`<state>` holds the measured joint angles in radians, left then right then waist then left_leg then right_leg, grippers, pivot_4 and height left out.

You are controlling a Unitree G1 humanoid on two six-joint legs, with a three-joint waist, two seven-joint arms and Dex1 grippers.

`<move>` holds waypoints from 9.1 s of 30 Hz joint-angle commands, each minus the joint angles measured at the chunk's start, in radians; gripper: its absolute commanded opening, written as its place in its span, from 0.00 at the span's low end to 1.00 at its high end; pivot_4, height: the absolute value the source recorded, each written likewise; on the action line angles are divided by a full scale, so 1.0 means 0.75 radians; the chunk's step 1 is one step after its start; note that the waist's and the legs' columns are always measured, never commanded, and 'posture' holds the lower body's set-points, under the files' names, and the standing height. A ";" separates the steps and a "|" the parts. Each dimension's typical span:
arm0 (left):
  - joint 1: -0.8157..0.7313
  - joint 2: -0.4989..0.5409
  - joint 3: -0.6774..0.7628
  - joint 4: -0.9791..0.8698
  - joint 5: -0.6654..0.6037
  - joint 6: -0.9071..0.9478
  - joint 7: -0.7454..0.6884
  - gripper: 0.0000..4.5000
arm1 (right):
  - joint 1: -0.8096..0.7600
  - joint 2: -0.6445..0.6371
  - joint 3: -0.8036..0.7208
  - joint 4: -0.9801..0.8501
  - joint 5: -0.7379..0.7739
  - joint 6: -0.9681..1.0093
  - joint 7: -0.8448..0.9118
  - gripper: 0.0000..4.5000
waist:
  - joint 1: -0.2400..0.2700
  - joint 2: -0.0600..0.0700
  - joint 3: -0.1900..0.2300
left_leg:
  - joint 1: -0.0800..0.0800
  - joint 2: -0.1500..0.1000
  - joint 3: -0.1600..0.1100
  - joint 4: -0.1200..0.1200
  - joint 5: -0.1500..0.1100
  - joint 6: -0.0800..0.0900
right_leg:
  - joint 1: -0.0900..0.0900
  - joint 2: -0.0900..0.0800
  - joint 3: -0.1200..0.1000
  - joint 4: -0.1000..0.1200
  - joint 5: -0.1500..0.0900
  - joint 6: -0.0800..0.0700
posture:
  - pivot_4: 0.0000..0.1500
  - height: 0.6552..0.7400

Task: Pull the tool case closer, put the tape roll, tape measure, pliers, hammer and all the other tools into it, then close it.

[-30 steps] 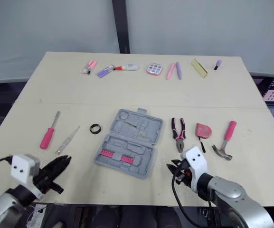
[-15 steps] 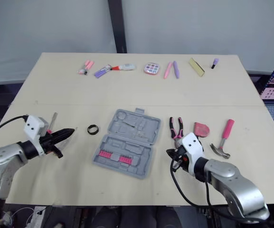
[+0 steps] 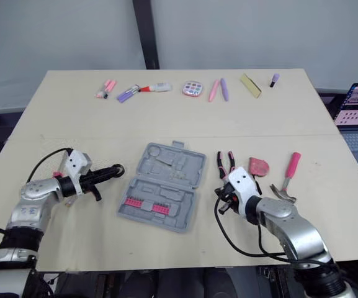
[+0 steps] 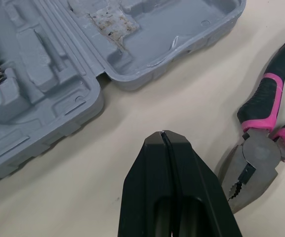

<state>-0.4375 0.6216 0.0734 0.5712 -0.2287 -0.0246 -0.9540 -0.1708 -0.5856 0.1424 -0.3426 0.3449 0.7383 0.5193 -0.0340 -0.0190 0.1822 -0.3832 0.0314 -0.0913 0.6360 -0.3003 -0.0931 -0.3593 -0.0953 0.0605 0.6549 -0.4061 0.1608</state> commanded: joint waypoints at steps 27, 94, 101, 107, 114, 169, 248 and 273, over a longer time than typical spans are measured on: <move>-0.148 -0.173 -0.083 0.361 0.164 -0.260 0.008 0.00 | -0.025 0.236 0.119 0.138 -0.173 -0.168 -0.002 0.01 | 0.002 0.000 0.000 | 0.000 -0.001 -0.002 0.005 0.000 0.000 | 0.001 -0.012 -0.032 0.005 0.002 -0.003 | 1.00 1.00; 0.852 -0.141 -0.104 -1.058 -0.049 0.372 0.127 0.00 | 0.296 -0.061 0.076 -0.257 0.000 -0.048 0.277 0.01 | 0.011 0.011 -0.006 | 0.000 -0.004 -0.001 0.002 -0.001 0.002 | 0.005 -0.018 -0.036 -0.008 0.002 -0.004 | 1.00 1.00; 0.849 -0.139 -0.104 -1.056 -0.048 0.375 0.126 0.00 | 0.306 -0.066 0.072 -0.263 0.003 -0.043 0.282 0.01 | 0.011 0.011 -0.006 | 0.000 -0.004 -0.001 0.002 -0.001 0.002 | 0.005 -0.018 -0.036 -0.008 0.002 -0.004 | 1.00 1.00; 0.856 -0.135 -0.101 -1.045 -0.043 0.365 0.124 0.00 | 0.316 -0.073 0.069 -0.270 0.008 -0.036 0.282 0.01 | 0.012 0.011 -0.006 | 0.000 -0.004 -0.001 0.002 -0.001 0.002 | 0.005 -0.018 -0.036 -0.008 0.002 -0.004 | 1.00 1.00; 0.863 -0.136 -0.104 -1.051 -0.042 0.367 0.127 0.00 | 0.328 -0.079 0.069 -0.281 0.016 -0.029 0.280 0.01 | 0.011 0.011 -0.006 | 0.000 -0.004 -0.001 0.002 -0.001 0.002 | 0.005 -0.018 -0.036 -0.008 0.002 -0.004 | 1.00 1.00; 0.940 -0.064 0.009 -1.084 -0.089 0.352 0.193 0.00 | 0.320 -0.225 -0.058 -0.127 0.000 -0.128 0.379 0.01 | 0.012 0.011 -0.006 | 0.001 -0.004 0.000 0.001 -0.002 0.003 | 0.006 -0.018 -0.036 -0.011 0.002 -0.004 | 1.00 1.00; 0.423 0.947 0.103 -1.342 -0.322 1.265 0.177 1.00 | 0.470 -0.138 -0.241 -0.150 0.099 -0.767 0.623 0.98 | 0.021 0.011 -0.004 | 0.016 -0.002 0.008 -0.010 -0.007 0.006 | 0.025 -0.017 -0.030 -0.037 0.010 -0.003 | 1.00 1.00; -0.514 0.463 -0.863 -0.670 0.359 1.177 -0.076 1.00 | 0.408 -0.167 -0.261 -0.139 0.087 -0.717 0.612 0.98 | 0.012 0.010 -0.001 | 0.016 0.000 0.013 -0.003 -0.006 0.005 | 0.022 -0.012 -0.025 -0.031 0.011 -0.001 | 1.00 1.00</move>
<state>-0.8020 0.9697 -0.5776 0.0560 0.0108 0.8805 -1.0008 0.1304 -0.7055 -0.0429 -0.4229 0.4025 0.2025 0.9833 -0.0250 -0.0117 0.1816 -0.3711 0.0317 -0.0816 0.6336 -0.3048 -0.0895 -0.3426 -0.1045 0.0417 0.6316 -0.3978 0.1599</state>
